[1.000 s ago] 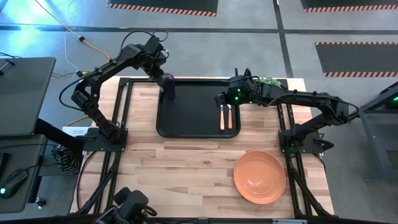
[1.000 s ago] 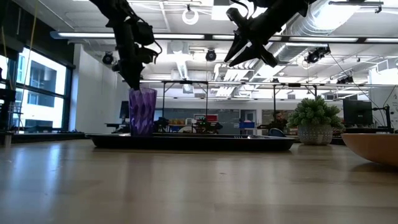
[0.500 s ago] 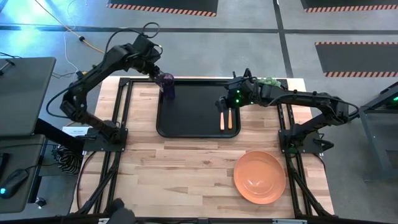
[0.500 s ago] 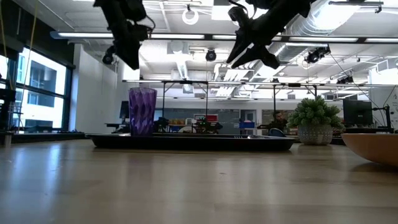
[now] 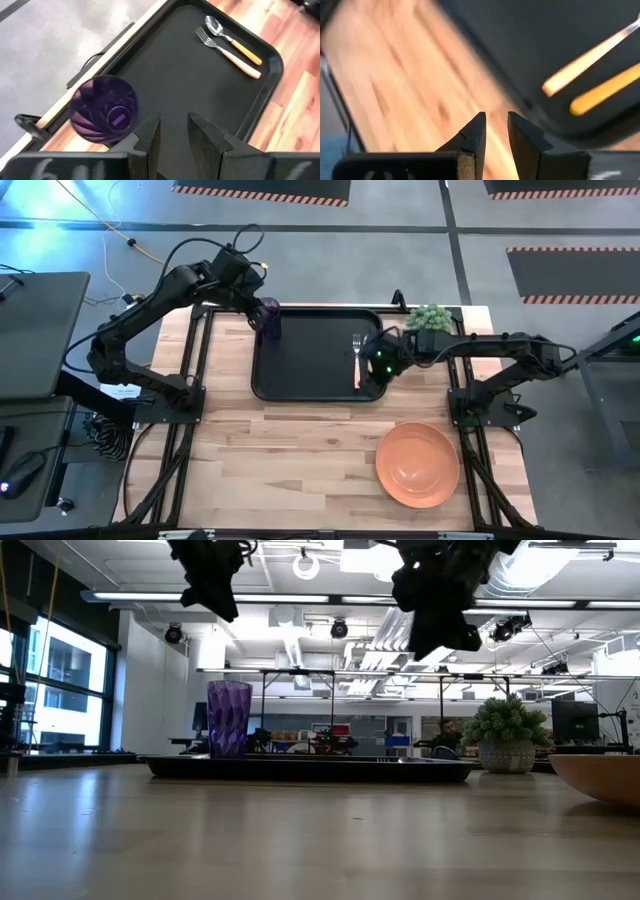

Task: Pick and place plate/cup/fork/spoon on tray
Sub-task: Put the violet glass cup on the black tray to the top right of the orange fork

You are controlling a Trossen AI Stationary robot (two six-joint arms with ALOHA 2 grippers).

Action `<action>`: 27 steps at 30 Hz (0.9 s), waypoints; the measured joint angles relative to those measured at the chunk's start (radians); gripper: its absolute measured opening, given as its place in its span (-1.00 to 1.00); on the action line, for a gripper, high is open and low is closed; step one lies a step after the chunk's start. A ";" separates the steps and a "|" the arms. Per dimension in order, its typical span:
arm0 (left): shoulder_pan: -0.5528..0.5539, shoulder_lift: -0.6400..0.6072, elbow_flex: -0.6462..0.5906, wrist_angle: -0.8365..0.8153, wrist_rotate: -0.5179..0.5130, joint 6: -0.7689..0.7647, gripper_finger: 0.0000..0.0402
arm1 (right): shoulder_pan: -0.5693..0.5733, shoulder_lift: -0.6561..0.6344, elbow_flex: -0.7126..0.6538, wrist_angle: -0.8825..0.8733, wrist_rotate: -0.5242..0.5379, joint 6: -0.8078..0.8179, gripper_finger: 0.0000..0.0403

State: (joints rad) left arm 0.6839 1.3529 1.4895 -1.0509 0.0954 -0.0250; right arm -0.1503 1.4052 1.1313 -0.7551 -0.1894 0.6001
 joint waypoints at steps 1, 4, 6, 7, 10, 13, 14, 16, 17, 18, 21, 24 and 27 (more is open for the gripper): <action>-0.011 0.000 0.000 0.000 0.000 0.000 -0.56 | 0.014 0.000 0.000 -0.027 -0.013 -0.018 -0.65; -0.042 0.000 0.000 0.001 0.000 0.000 -0.56 | 0.056 0.000 0.000 -0.125 -0.029 -0.061 -0.65; -0.061 0.000 0.000 0.001 0.000 -0.011 -0.56 | 0.083 0.000 0.000 -0.193 -0.030 -0.079 -0.65; -0.070 0.000 0.000 0.001 0.000 -0.022 -0.56 | 0.096 0.000 0.000 -0.222 -0.029 -0.082 -0.65; -0.094 0.000 0.000 0.001 0.000 -0.035 -0.56 | 0.134 0.000 0.000 -0.279 -0.025 -0.082 -0.65; -0.115 0.000 0.000 0.001 -0.001 -0.052 -0.56 | 0.171 0.000 0.000 -0.296 -0.024 -0.085 -0.65; -0.122 0.000 0.000 0.002 -0.001 -0.057 -0.56 | 0.184 0.000 0.000 -0.301 -0.024 -0.089 -0.65; -0.136 0.000 0.000 0.001 -0.001 -0.078 -0.56 | 0.211 0.000 0.000 -0.318 -0.022 -0.120 -0.65; -0.143 0.000 0.000 0.001 -0.002 -0.086 -0.56 | 0.226 0.000 0.000 -0.327 -0.018 -0.137 -0.65; -0.152 0.000 0.000 0.001 -0.001 -0.097 -0.56 | 0.242 0.000 0.000 -0.338 -0.008 -0.153 -0.65; -0.177 0.000 0.000 0.001 -0.002 -0.121 -0.56 | 0.294 0.000 0.000 -0.363 0.050 -0.191 -0.62; -0.205 0.000 0.000 0.002 -0.004 -0.133 -0.56 | 0.339 0.000 0.000 -0.370 0.083 -0.237 -0.54; -0.232 0.000 0.000 0.002 -0.017 -0.157 -0.56 | 0.374 0.000 0.000 -0.370 0.111 -0.284 -0.46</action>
State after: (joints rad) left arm 0.4519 1.3529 1.4896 -1.0486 0.0786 -0.1817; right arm 0.2236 1.4052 1.1313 -1.1248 -0.0784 0.3157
